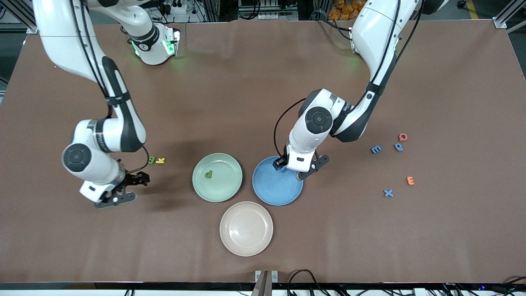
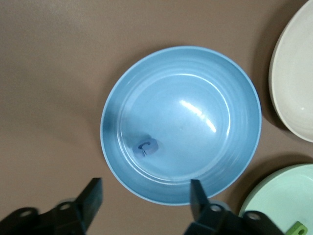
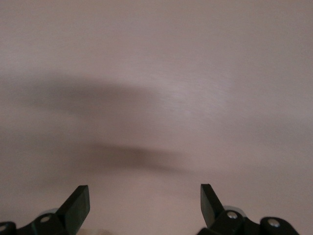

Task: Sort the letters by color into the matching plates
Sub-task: 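Move the right gripper to the green Z while the left gripper returns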

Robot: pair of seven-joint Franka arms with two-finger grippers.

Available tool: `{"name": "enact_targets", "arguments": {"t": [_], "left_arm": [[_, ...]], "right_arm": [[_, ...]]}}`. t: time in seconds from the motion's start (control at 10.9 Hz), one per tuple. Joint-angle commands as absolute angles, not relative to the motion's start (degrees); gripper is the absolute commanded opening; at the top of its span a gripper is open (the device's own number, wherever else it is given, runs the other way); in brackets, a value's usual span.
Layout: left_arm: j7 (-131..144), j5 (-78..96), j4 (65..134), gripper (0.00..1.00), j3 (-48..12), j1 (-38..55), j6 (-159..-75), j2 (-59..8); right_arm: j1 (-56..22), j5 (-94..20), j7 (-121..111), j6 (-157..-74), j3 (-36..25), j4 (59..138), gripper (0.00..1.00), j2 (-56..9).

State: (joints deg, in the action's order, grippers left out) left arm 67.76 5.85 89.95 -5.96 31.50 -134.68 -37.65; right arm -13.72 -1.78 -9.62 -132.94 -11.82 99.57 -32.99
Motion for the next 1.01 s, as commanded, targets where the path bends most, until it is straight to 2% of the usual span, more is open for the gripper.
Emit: {"name": "enact_targets", "arguments": {"t": [0.0,0.28,0.73,0.92], "left_arm": [[64.19,3.96,89.12,1.00,-5.27,30.59,-132.81,-37.79],[57.85,0.01,91.22,1.00,-5.19,29.80,-127.89,-36.66],[45.63,-0.44,101.67,1.00,-5.36,23.65,-127.70,-28.67],[42.20,-0.44,105.19,1.00,-5.36,21.19,-128.14,-26.12]], "right_arm": [[-10.73,-1.67,3.80,-131.66,-11.25,100.28,1.00,-31.55],[-8.10,-1.67,13.27,-131.57,-11.25,101.59,1.00,-31.82],[-3.09,-1.41,5.83,-132.36,-10.99,102.83,1.00,-32.69],[-1.85,-1.49,3.79,-137.52,-10.81,105.37,1.00,-33.31]]}}
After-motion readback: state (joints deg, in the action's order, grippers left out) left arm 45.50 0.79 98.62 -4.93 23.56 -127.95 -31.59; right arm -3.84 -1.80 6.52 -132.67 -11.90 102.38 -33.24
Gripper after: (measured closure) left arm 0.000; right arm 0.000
